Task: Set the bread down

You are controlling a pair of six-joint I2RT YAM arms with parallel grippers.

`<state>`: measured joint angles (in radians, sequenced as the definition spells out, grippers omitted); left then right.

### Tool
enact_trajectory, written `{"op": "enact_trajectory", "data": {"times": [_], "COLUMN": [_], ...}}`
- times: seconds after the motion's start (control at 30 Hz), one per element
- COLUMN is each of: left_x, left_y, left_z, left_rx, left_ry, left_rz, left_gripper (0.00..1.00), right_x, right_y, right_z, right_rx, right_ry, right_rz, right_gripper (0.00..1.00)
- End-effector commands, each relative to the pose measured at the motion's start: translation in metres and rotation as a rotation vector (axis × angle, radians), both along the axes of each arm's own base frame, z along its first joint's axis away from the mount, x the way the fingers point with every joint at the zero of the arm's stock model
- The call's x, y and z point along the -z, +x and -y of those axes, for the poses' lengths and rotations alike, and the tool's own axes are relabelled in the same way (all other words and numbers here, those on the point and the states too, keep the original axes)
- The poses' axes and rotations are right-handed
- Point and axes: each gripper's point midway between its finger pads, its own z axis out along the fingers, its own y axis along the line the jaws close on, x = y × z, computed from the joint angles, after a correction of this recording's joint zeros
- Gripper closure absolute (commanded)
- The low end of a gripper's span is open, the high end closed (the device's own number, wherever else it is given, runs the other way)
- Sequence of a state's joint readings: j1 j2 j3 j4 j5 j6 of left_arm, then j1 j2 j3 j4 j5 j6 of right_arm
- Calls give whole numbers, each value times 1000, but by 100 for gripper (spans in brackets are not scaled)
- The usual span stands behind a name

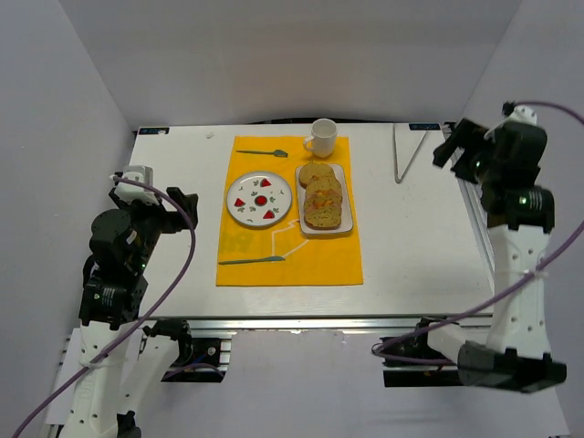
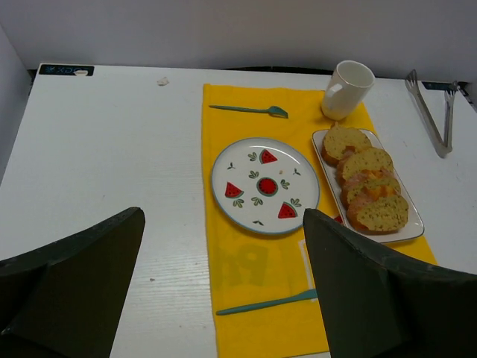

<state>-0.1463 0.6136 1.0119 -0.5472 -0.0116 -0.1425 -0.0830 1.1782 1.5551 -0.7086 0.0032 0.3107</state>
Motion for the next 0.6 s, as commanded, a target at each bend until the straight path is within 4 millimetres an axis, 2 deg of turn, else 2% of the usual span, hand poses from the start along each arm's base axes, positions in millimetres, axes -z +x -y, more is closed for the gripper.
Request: {"op": "enact_trajectory", "data": {"times": [0.0, 0.03, 0.07, 0.13, 0.2, 0.23, 0.27, 0.33, 0.37, 0.4, 0.43, 0.47, 0.53, 0.57], "left_x": [11, 12, 13, 15, 17, 18, 17, 17, 17, 16, 18, 18, 21, 20], "left_y": [-4, -5, -5, -5, -4, -2, -2, 3, 4, 6, 8, 10, 14, 15], "left_z": [13, 14, 15, 16, 17, 16, 16, 15, 14, 13, 13, 10, 9, 9], "left_rx": [79, 87, 88, 99, 103, 103, 100, 91, 83, 77, 72, 58, 45, 38], "left_ry": [3, 4, 4, 5, 14, 19, 21, 23, 25, 26, 25, 24, 16, 13], "left_rz": [-33, -33, -33, -33, -34, -38, -36, -41, -40, -37, -42, -42, -48, -46], "left_gripper": [2, 2, 2, 2, 2, 2, 2, 2, 2, 2, 2, 2, 2, 2], "right_x": [48, 48, 37, 24, 23, 24, 39, 56, 83, 96, 106, 125, 143, 134], "right_y": [-27, -33, -43, -47, -51, -45, -41, -28, -15, -6, 3, 25, 51, 71], "right_z": [-8, -8, -8, -10, -14, -19, -28, -42, -49, -52, -52, -44, -36, -31], "right_rx": [-40, -52, -75, -108, -142, -168, -220, -275, -311, -317, -295, -246, -197, -179], "right_ry": [-11, -29, -72, -114, -136, -128, -100, -22, 25, 57, 96, 104, 92, 69], "right_rz": [-117, -106, -59, 14, 51, 68, 42, 7, -68, -103, -135, -192, -239, -173], "right_gripper": [11, 11, 11, 11, 11, 11, 11, 11, 11, 11, 11, 11, 11, 11]}}
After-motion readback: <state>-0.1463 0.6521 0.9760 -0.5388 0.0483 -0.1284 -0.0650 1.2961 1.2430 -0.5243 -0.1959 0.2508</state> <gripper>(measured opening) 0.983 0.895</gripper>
